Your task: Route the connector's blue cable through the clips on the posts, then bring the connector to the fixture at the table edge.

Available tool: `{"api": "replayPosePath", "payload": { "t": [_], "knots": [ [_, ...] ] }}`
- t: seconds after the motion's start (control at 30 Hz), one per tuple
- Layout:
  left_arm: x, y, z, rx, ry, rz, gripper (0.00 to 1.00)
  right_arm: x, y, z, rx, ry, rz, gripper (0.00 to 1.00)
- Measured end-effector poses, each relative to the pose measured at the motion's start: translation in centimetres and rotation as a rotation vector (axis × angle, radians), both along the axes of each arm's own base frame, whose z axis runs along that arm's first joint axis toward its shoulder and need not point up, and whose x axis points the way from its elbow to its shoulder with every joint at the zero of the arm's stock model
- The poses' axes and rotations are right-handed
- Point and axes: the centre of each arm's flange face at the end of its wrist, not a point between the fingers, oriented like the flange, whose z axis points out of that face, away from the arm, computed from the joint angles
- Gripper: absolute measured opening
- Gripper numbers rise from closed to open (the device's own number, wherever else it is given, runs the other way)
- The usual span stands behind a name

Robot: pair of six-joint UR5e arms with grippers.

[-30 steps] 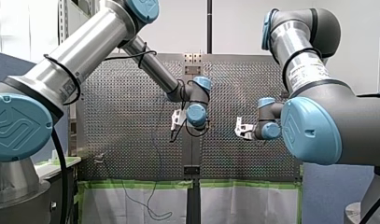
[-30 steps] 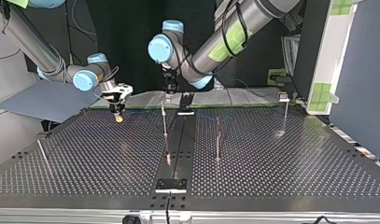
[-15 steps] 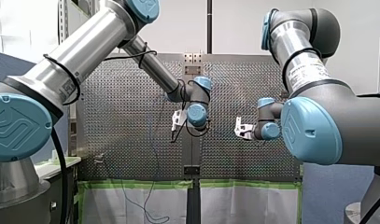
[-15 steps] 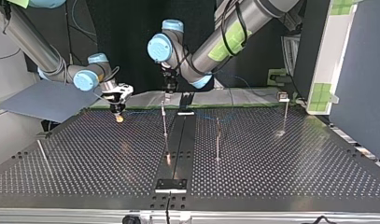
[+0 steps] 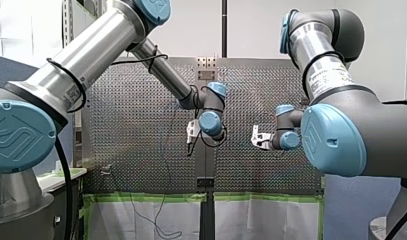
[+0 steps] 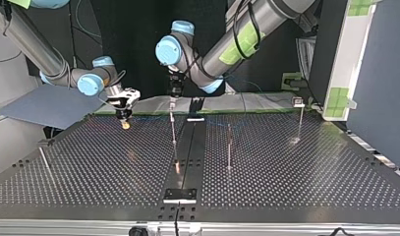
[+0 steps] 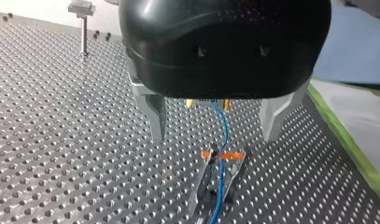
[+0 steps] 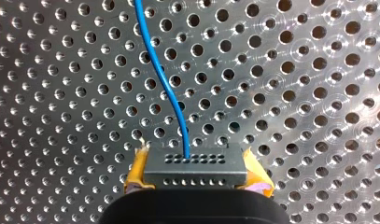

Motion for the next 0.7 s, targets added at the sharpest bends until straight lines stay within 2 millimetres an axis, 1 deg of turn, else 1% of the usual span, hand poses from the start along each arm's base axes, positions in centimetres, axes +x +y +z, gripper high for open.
{"api": "replayPosePath", "payload": {
  "t": [0.13,0.27,0.47,0.57,0.7],
  "knots": [
    [-0.2,-0.1,-0.2,-0.029,0.014,-0.011,1.0,0.0,0.0,0.0,0.0,0.0,0.0,0.0],
    [-0.5,0.4,-0.9,-0.027,0.024,-0.007,1.0,0.0,0.0,0.0,0.003,0.001,0.0,0.0],
    [-1.8,1.0,-1.9,0.025,0.044,0.006,1.0,0.0,0.0,-0.1,0.003,0.001,0.0,0.0],
    [-2.7,1.0,-1.8,0.063,0.049,0.01,1.0,0.0,0.1,-0.1,0.005,0.001,0.0,0.0],
    [-4.4,0.6,-0.7,0.097,0.049,0.01,1.0,0.0,0.1,-0.1,0.006,0.002,0.0,0.0]
  ]
}}
